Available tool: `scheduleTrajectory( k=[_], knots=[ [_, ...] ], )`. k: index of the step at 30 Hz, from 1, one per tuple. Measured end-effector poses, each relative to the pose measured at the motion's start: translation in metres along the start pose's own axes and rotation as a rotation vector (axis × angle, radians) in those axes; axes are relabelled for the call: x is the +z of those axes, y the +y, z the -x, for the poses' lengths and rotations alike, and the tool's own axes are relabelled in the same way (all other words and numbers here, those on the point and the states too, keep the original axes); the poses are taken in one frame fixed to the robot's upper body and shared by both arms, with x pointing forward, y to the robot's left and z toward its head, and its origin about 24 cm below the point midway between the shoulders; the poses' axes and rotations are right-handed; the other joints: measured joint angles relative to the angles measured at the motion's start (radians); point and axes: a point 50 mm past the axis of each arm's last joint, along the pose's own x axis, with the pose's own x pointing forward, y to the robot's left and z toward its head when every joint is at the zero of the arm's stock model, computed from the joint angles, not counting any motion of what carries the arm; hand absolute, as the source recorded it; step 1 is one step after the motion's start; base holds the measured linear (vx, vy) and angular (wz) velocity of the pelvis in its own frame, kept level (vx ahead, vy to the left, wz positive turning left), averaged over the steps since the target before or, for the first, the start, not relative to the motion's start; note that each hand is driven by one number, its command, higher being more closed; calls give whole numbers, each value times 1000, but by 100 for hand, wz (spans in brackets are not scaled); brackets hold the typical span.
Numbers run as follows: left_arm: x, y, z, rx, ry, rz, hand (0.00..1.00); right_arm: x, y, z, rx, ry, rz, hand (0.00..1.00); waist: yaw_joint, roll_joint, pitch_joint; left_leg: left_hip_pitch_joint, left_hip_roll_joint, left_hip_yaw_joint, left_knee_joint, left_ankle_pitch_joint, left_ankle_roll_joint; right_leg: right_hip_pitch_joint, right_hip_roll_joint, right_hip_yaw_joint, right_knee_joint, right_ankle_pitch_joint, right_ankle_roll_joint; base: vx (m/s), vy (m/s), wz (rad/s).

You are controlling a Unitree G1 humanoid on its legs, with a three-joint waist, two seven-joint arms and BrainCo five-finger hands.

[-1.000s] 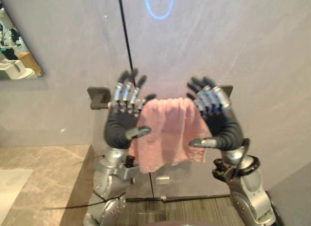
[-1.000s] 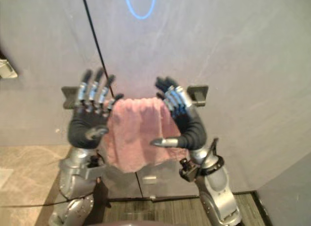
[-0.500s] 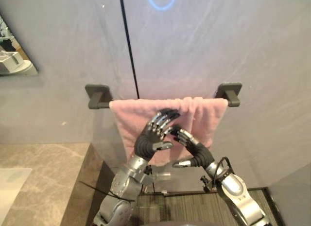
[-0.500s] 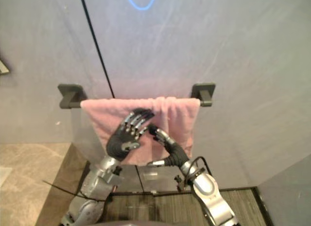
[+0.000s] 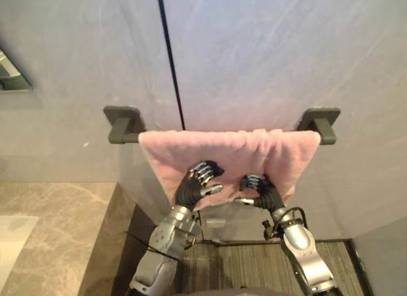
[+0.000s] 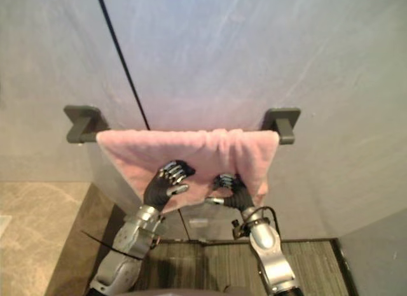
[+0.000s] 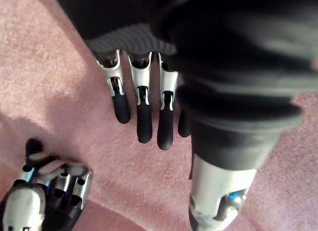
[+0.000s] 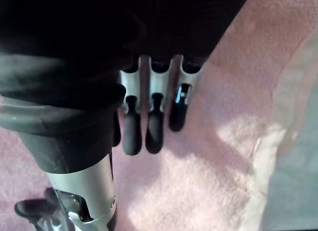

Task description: Organize washtable

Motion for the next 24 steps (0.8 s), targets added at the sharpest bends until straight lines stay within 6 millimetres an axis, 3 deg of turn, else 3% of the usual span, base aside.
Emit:
scheduleTrajectory(
  k=[8, 17, 24],
  knots=[
    [-6, 25, 4, 124, 24, -32, 0, -9, -22, 6, -155, 37, -36, 0, 0, -3, 4, -5, -4, 1, -21, 18, 4, 0, 1, 3, -38, 32, 1, -37, -1, -1],
    [-10, 46, 11, 227, 39, -55, 0, -23, -47, 33, -365, 95, -85, 0, -2, -20, 15, -2, -6, 19, -22, 19, 5, -1, 2, 25, -52, 50, 2, -43, 0, -7],
    [-17, 63, 36, 360, 83, -67, 0, -25, -52, 55, -452, 115, -108, 0, 0, -22, 17, 3, -6, 29, -25, 18, 4, -2, 2, 34, -50, 50, 2, -19, -2, -4]
  ],
)
